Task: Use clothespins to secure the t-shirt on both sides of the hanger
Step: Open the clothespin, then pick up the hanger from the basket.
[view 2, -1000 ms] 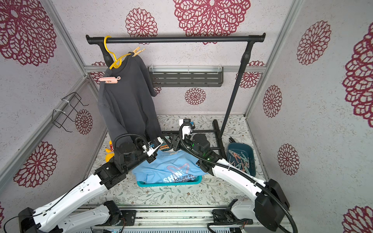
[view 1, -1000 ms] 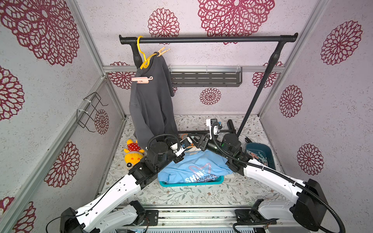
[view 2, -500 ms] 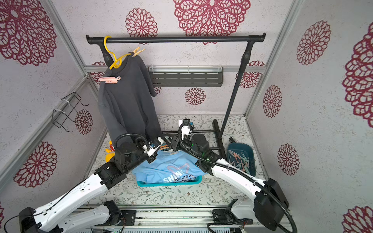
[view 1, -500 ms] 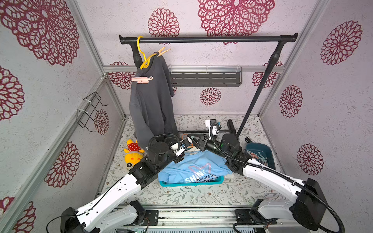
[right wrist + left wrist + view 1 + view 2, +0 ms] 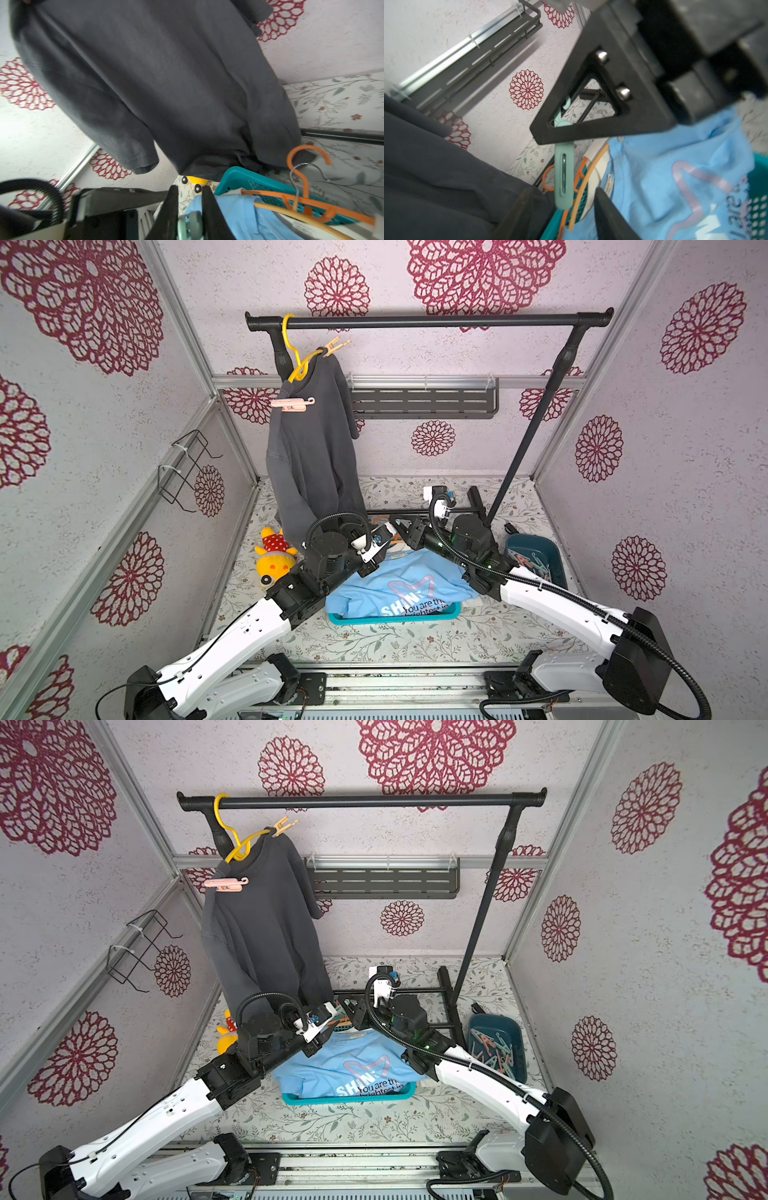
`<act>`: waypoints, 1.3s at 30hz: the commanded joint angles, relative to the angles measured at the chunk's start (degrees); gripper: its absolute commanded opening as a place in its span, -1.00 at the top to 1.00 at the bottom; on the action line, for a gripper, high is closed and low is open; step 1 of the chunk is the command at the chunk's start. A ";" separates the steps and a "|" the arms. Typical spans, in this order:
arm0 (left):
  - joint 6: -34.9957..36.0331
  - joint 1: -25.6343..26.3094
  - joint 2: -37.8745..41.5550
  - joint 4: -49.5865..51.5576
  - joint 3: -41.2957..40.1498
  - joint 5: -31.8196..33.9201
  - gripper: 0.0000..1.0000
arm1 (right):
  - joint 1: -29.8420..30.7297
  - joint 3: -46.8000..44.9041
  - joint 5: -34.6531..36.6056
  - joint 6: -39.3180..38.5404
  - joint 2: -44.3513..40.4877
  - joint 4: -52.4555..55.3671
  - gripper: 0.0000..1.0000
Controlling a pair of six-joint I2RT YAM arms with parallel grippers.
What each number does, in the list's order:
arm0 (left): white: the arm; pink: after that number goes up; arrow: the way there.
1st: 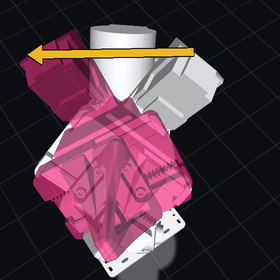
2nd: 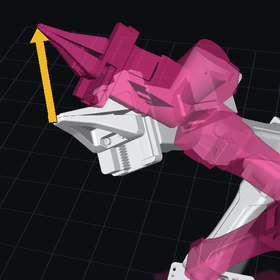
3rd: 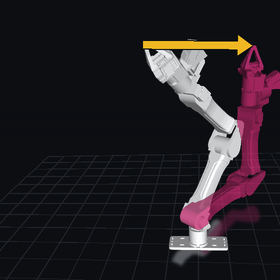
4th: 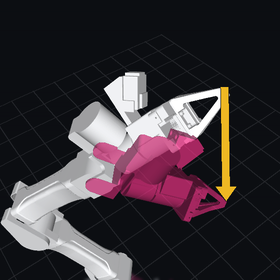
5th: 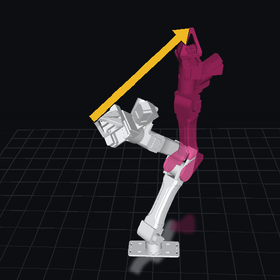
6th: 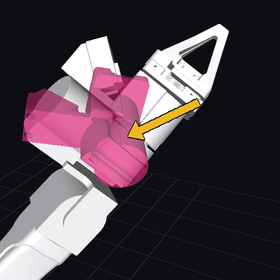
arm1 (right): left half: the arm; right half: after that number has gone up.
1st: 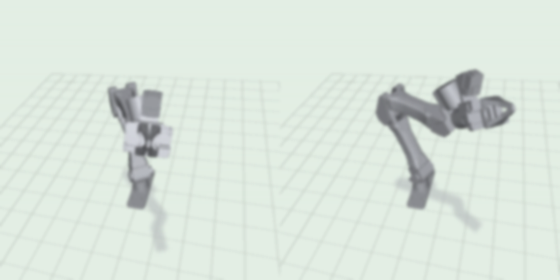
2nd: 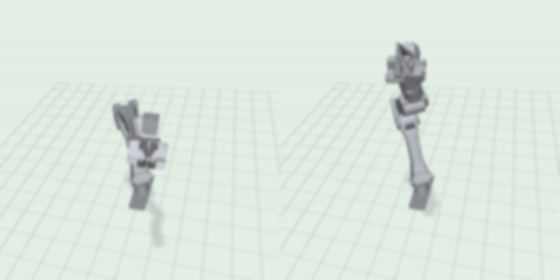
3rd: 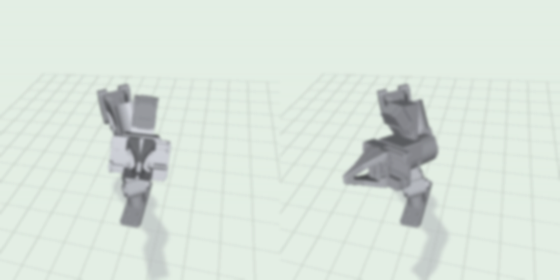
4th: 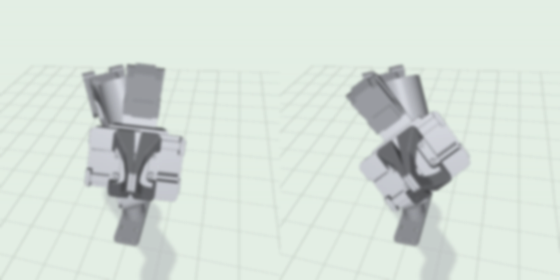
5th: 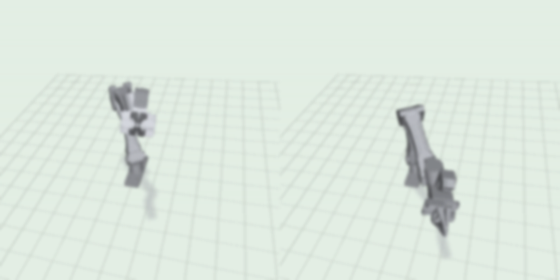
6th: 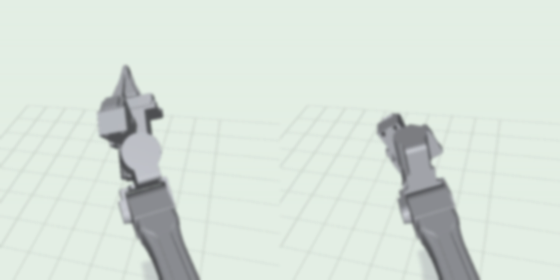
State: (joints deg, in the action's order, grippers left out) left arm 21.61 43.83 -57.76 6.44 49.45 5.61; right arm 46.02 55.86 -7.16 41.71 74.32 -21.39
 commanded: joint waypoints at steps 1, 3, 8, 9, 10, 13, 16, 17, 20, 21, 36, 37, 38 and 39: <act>-1.58 0.45 1.33 0.68 0.49 -0.63 -0.22 | 0.10 2.68 8.07 -5.11 -1.23 4.76 0.79; -2.15 0.40 2.48 1.92 0.20 -0.34 -0.27 | 0.10 2.89 11.46 -7.40 -1.07 6.68 0.85; -4.70 0.12 5.12 11.79 1.62 0.59 -0.29 | -0.53 4.17 19.45 -13.46 0.24 11.96 1.00; -5.73 -0.19 5.49 14.18 1.94 1.16 -0.28 | -0.88 4.01 20.89 -14.56 0.38 12.32 1.00; -6.62 -0.53 5.74 16.05 2.28 1.65 -0.28 | -1.38 3.77 21.85 -15.29 0.47 12.38 1.00; -9.90 -2.85 6.16 22.17 3.10 1.79 -0.24 | -3.50 2.59 22.61 -17.23 0.44 12.50 1.00; -12.75 -5.66 5.58 27.39 4.02 1.14 -0.18 | -5.46 0.77 22.71 -18.15 -0.70 11.81 1.00; -13.31 -6.62 5.17 28.95 4.17 0.71 -0.16 | -6.12 0.00 22.66 -18.24 -1.29 11.53 1.00; -15.17 -9.22 3.10 31.86 4.51 0.51 -0.04 | -7.67 -1.94 21.74 -18.33 -3.09 10.76 1.00; -15.44 -9.97 2.28 32.68 4.51 -0.10 -0.02 | -7.95 -2.52 21.45 -18.42 -3.76 10.43 1.00; -14.32 -16.76 -8.10 30.86 3.45 -5.42 0.06 | -8.31 -6.79 14.54 -18.16 -8.81 8.38 1.00; -14.18 -16.77 -8.76 31.06 3.70 -5.60 0.07 | -8.31 -6.75 14.18 -18.16 -8.99 8.38 1.00; -13.98 -16.88 -9.56 31.24 3.79 -5.86 0.08 | -8.31 -6.81 13.83 -18.25 -9.19 8.38 1.00; -13.84 -17.08 -10.27 31.35 3.87 -5.93 0.09 | -8.31 -6.77 13.60 -18.26 -9.37 8.38 1.00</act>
State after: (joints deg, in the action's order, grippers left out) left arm 7.55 27.35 -66.76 38.17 52.47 1.50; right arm 37.80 48.80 8.27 23.97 66.98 -10.50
